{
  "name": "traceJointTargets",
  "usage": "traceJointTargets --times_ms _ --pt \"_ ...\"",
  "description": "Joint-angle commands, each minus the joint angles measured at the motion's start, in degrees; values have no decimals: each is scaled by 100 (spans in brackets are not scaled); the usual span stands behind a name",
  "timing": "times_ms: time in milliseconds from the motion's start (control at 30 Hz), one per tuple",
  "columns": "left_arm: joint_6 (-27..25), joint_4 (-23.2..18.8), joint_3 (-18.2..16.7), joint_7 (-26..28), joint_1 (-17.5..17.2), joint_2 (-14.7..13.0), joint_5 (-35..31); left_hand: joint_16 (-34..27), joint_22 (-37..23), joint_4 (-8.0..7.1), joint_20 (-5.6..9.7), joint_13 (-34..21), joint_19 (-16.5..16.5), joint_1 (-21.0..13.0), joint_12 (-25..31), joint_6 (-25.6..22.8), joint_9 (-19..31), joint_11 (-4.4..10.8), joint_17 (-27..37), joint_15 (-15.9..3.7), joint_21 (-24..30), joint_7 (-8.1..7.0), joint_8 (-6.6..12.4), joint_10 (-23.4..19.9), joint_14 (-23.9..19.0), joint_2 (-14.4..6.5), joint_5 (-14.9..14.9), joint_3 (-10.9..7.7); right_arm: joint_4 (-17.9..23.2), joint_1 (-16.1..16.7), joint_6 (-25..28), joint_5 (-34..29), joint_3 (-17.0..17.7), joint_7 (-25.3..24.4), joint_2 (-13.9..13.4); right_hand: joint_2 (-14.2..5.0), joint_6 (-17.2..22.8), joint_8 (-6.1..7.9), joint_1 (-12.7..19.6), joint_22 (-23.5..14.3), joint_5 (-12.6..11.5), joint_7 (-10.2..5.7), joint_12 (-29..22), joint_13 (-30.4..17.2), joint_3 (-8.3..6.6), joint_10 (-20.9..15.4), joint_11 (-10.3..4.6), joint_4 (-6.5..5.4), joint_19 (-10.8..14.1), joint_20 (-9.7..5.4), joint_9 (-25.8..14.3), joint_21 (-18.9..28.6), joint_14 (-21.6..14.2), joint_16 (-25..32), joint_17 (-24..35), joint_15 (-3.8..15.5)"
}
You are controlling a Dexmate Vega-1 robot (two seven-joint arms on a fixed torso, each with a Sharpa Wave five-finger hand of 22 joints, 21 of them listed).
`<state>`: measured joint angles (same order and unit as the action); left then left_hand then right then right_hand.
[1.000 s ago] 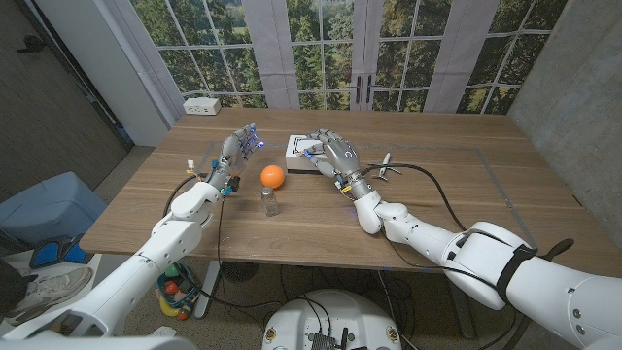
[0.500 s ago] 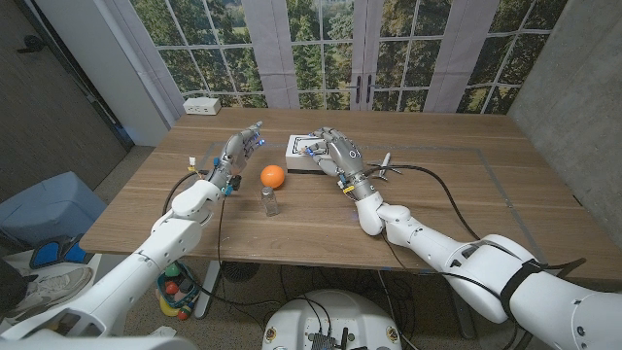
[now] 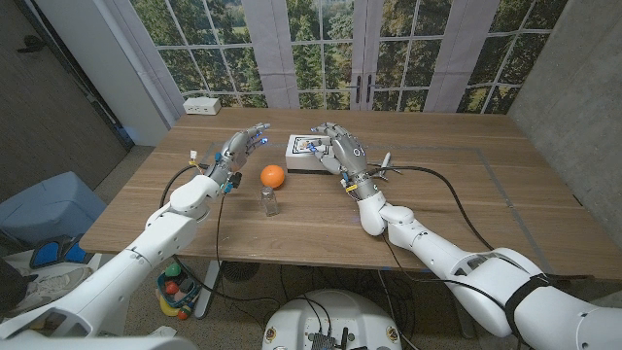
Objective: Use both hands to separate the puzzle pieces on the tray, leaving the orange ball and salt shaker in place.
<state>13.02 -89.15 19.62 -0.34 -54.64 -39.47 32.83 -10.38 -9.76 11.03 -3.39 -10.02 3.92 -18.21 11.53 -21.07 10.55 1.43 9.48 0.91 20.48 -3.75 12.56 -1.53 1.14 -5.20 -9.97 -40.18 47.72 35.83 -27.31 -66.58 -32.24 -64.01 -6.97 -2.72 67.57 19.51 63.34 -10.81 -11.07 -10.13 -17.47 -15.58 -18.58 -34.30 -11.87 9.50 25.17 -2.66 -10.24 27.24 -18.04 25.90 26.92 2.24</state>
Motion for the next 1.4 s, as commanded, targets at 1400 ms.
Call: traceJointTargets --times_ms 1400 --pt "-427 -1332 177 2225 -417 -290 -3408 -20 -36 11 318 -22 1110 -2106 42 -1028 6 598 21 -243 -298 -857 228 -535 -548 1149 -11 -31 1789 95 1443 2130 -1590 278 -980 221 317 -15 25 3 -87 50 -35 -55 -33 -270 -22 -4 -16 -134 -7 46 -123 -233 -156 1022"
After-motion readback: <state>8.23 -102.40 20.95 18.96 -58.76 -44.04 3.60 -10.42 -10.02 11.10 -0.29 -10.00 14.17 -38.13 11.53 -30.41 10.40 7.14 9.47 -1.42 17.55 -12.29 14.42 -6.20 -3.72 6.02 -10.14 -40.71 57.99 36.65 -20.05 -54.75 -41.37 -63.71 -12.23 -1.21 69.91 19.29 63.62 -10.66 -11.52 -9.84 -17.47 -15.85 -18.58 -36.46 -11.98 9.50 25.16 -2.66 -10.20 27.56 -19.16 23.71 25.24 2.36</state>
